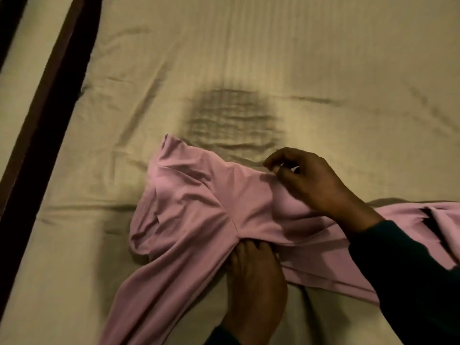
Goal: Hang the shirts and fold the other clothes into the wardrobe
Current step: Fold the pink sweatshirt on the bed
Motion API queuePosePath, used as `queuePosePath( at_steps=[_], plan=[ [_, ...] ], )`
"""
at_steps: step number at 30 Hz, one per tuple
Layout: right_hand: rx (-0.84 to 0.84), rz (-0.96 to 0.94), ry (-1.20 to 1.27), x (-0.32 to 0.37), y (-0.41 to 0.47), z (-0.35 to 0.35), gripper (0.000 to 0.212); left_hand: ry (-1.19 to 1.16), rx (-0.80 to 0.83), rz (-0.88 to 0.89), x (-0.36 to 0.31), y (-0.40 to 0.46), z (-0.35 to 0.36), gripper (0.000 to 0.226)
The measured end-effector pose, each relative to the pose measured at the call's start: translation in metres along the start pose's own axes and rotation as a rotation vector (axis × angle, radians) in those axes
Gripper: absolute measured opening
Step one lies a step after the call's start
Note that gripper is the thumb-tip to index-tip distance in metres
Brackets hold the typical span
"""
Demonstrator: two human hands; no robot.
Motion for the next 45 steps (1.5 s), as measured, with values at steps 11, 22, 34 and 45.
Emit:
queuePosePath(
  at_steps=[11, 22, 34, 45],
  plan=[
    [-0.701, 0.144, -0.341, -0.072, -0.095, -0.067, 0.024, -0.103, -0.258, 0.325, -0.059, 0.066, -0.020, 0.007],
    [-0.782, 0.623, -0.538, -0.180, -0.211, -0.126, 0.055, -0.038, -0.258, 0.575, -0.122, 0.085, 0.035, 0.024],
    [-0.973, 0.847, 0.319, -0.205, -0.217, -0.164, 0.068, 0.031, -0.133, 0.584, -0.148, 0.087, 0.046, 0.038],
    [-1.118, 0.517, 0.395, -0.210, -0.232, -0.197, 0.021, 0.033, -0.117, 0.624, -0.176, 0.080, 0.060, 0.067]
  ],
)
Point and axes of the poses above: each hand's wrist, its own y-axis towards the middle knuckle, its own z-axis out of the palm, x = y × z, the point moved 2 cm from there along y, towards the middle knuckle, and after that the axes turned 4 degrees about y, right-handed, at the moved point
